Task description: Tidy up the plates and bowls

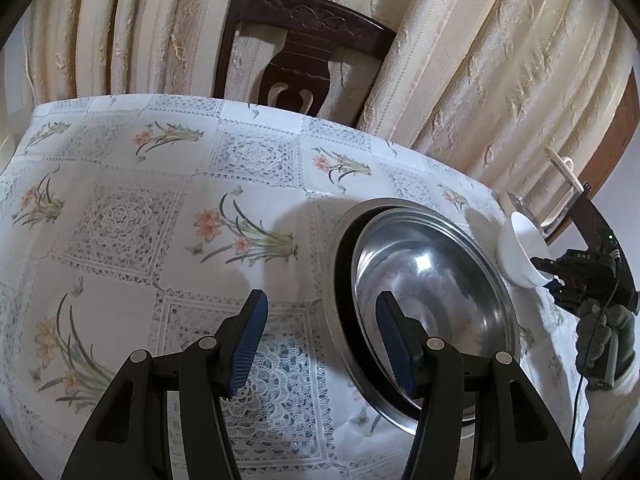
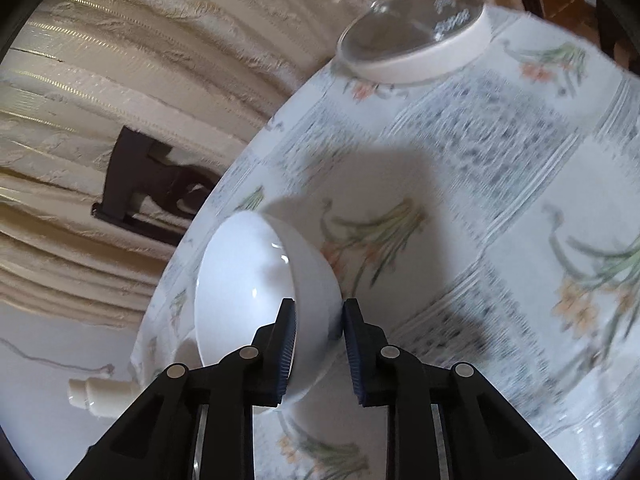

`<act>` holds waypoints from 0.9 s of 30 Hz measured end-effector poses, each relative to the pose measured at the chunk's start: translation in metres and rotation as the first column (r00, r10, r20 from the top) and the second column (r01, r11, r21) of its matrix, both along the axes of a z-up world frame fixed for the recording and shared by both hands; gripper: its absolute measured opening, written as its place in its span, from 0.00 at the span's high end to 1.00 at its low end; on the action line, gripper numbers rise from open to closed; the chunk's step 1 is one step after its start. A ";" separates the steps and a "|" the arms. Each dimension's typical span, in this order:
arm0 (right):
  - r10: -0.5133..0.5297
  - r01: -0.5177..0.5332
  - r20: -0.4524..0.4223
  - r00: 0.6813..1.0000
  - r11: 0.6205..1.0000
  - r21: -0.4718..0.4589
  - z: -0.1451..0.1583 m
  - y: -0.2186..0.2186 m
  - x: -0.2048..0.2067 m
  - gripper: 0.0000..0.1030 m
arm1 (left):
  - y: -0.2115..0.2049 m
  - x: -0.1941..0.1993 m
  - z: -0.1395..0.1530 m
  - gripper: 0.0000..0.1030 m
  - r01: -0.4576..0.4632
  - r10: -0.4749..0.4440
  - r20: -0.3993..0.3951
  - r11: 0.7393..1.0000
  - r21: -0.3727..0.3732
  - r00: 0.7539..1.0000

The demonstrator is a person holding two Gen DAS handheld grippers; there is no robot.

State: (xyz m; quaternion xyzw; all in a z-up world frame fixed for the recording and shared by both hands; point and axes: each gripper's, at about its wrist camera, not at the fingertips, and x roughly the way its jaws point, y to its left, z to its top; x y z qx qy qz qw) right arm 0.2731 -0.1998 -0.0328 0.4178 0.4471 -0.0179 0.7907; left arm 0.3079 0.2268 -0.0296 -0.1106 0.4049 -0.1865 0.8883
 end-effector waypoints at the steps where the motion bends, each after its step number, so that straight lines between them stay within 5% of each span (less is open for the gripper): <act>1: 0.008 -0.008 0.000 1.000 1.000 0.011 -0.001 0.002 0.000 0.76 | 0.000 0.000 0.000 0.45 0.001 -0.001 0.001 1.000 0.000 1.000; 8: 0.094 -0.094 0.000 0.996 0.994 0.062 -0.001 0.021 -0.013 0.76 | 0.002 -0.002 0.005 0.45 -0.005 0.005 0.012 1.000 0.001 1.000; 18: 0.144 -0.144 -0.016 0.989 0.989 -0.027 0.004 0.029 -0.025 0.72 | -0.006 -0.009 0.055 0.45 -0.021 0.021 0.073 1.000 0.009 0.997; 27: 0.174 -0.171 0.018 0.985 0.978 -0.122 0.006 0.036 -0.033 0.69 | -0.092 0.003 0.087 0.45 0.236 -0.236 0.008 0.971 0.033 0.972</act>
